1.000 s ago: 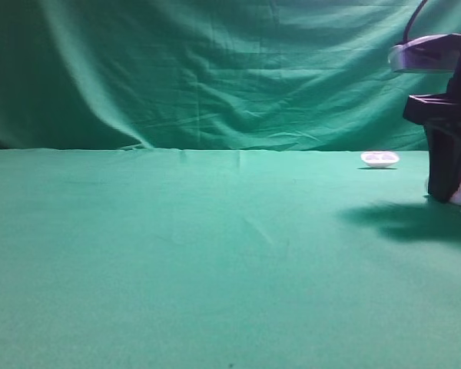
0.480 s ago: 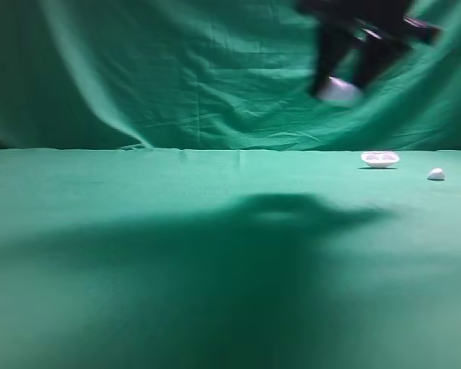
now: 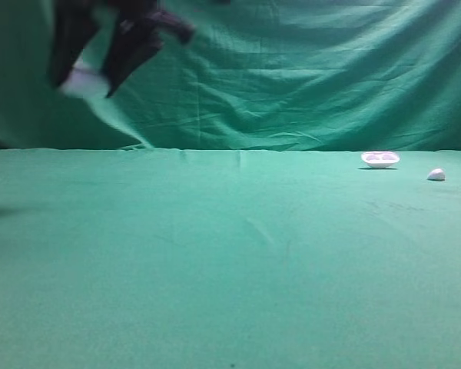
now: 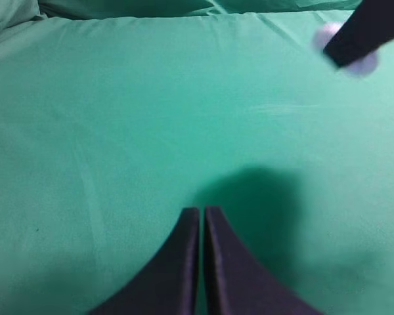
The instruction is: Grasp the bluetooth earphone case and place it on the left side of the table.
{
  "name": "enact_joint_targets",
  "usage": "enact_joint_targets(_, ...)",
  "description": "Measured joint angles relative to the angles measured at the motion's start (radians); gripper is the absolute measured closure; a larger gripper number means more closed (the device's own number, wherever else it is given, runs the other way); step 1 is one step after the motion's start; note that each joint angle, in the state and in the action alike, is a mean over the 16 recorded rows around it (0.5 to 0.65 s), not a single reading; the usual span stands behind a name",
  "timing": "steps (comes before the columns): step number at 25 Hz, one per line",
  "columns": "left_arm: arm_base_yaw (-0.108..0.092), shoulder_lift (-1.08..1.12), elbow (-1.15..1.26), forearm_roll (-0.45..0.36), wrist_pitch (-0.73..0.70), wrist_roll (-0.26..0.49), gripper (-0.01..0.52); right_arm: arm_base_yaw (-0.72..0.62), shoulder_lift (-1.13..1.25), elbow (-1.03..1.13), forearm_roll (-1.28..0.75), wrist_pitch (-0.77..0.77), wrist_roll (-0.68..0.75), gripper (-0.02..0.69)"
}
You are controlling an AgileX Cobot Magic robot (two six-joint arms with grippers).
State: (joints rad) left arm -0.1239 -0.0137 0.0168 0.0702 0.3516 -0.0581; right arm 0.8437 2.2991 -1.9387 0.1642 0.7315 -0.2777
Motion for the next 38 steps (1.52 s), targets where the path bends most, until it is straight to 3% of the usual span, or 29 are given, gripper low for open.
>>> enact_joint_targets(11,0.0,0.0,0.0,0.0,0.0,0.0,0.514,0.009,0.041,-0.022,-0.024,-0.033,-0.009,0.215)
enact_joint_targets(15,0.0,0.0,0.0,0.0,0.0,0.0,0.514,0.009,0.013,-0.055,-0.034,0.04,0.013,0.216)
enact_joint_targets(18,0.0,0.0,0.0,0.0,0.0,0.0,0.514,0.005,-0.024,-0.086,-0.046,0.131,0.042,0.278)
enact_joint_targets(29,0.0,0.0,0.0,0.0,0.0,0.0,0.514,-0.105,-0.248,-0.122,-0.104,0.467,0.199,0.623)
enact_joint_targets(32,0.0,0.0,0.0,0.0,0.0,0.0,0.514,-0.157,-0.336,-0.056,-0.119,0.502,0.226,0.658)
enact_joint_targets(38,0.0,0.0,0.0,0.0,0.0,0.0,0.514,-0.254,-0.567,0.183,-0.143,0.488,0.248,0.665)
